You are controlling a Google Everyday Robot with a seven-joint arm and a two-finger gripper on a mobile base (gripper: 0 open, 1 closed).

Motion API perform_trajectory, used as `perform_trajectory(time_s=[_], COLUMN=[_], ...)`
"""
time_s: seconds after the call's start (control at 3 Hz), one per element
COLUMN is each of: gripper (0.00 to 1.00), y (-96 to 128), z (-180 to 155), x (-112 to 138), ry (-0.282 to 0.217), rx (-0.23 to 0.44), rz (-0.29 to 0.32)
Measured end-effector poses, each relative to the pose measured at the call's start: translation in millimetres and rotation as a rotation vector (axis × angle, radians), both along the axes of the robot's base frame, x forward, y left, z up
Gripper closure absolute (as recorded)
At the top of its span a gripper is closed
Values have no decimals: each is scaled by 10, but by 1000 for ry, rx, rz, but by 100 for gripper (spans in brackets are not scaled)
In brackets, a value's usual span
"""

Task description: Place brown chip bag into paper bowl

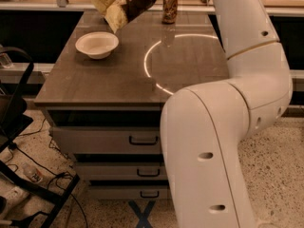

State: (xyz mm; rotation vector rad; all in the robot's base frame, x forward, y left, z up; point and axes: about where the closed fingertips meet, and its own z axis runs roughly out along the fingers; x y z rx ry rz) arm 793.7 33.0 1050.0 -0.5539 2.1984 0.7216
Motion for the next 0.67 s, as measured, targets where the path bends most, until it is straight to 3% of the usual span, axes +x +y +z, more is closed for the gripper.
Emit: perform_trajectory(time_s=[0.33,0.67], gripper=[100,100], y=[174,494], z=[-108,-147], x=[-57,-121], ry=[106,201], rx=[55,129], rz=[-27,-33])
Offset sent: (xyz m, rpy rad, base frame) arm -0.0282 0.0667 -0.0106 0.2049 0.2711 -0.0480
